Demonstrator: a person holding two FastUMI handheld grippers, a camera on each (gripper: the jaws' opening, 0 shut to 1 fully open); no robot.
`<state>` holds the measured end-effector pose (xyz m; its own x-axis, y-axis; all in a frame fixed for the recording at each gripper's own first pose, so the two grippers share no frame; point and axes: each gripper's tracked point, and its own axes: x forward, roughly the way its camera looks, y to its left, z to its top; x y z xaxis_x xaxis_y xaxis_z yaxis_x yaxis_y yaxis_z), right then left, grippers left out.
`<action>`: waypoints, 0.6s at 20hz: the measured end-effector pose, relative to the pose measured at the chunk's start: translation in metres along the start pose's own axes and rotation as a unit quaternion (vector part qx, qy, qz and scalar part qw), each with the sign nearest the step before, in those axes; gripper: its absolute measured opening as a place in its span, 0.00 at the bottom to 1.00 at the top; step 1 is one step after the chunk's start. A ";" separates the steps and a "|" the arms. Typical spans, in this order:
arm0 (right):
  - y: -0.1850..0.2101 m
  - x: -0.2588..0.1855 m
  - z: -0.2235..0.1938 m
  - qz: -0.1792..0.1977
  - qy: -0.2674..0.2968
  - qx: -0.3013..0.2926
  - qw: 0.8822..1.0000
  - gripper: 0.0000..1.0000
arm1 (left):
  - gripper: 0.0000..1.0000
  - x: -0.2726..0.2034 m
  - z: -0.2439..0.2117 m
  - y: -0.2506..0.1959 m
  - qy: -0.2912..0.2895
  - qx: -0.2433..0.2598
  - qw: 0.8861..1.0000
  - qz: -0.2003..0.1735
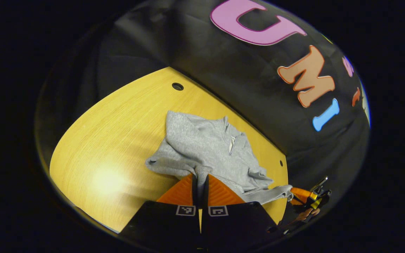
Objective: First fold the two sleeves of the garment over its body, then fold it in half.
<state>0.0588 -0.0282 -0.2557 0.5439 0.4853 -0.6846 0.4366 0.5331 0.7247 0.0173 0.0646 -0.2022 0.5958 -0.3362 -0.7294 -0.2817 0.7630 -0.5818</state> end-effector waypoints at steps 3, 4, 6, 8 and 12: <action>-0.013 0.022 0.012 -0.017 -0.011 0.025 0.999 0.02 | 0.00 0.018 0.009 0.000 0.003 -0.031 0.999 0.008; -0.018 0.029 0.016 -0.025 -0.015 0.031 0.999 0.02 | 0.00 0.025 0.009 0.002 0.006 -0.033 0.999 0.015; -0.028 0.044 0.016 -0.038 -0.013 0.043 0.998 0.00 | 0.00 0.035 0.008 0.007 0.016 -0.045 0.998 0.033; -0.042 0.058 0.016 -0.059 -0.012 0.046 0.997 0.02 | 0.00 0.048 0.004 0.013 0.032 -0.059 0.997 0.044; -0.052 0.081 0.015 -0.080 -0.010 0.049 0.996 0.02 | 0.00 0.065 -0.006 0.027 0.061 -0.073 0.993 0.068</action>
<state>0.0907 -0.0276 -0.3476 0.4761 0.3848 -0.7908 0.5866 0.5310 0.6115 0.0441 0.0600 -0.2679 0.4509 -0.3070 -0.8381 -0.4645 0.7211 -0.5141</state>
